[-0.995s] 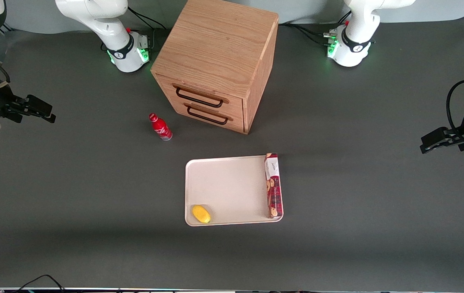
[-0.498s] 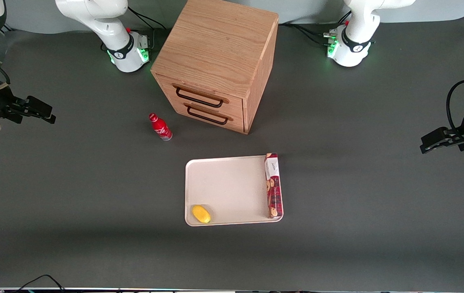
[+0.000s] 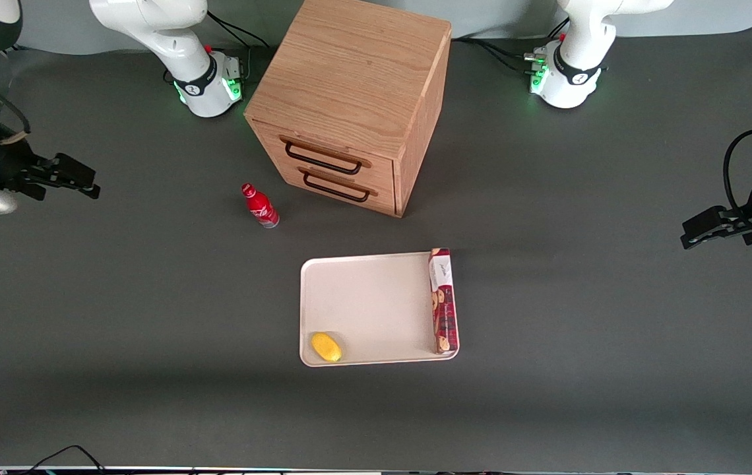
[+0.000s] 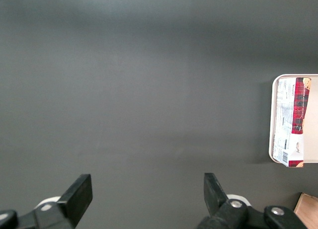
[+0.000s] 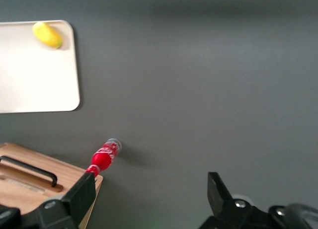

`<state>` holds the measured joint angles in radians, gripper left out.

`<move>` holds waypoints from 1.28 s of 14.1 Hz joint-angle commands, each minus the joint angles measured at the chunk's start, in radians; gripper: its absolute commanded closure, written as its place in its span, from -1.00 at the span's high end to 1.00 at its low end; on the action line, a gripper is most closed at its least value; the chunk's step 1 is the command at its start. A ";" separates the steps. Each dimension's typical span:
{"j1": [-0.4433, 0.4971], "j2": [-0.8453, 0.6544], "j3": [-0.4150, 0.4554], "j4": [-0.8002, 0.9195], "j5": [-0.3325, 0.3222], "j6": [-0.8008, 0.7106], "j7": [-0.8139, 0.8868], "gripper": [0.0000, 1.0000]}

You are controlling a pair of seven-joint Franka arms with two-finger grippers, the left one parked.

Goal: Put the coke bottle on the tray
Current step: 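Move the open right gripper over the red Coca-Cola bottle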

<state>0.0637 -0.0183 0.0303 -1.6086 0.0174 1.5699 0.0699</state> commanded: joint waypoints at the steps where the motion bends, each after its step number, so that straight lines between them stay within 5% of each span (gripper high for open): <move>1: 0.157 -0.011 -0.017 0.009 -0.001 -0.014 0.010 1.00; 6: 0.338 0.012 -0.018 -0.017 0.001 -0.048 0.229 1.00; 10: 0.334 0.012 -0.003 -0.185 0.054 -0.012 0.214 1.00; 18: 0.337 -0.052 -0.001 -0.609 0.062 0.344 0.140 1.00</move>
<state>0.3992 -0.0197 0.0315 -2.1442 0.0639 1.8696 0.2476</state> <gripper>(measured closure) 0.000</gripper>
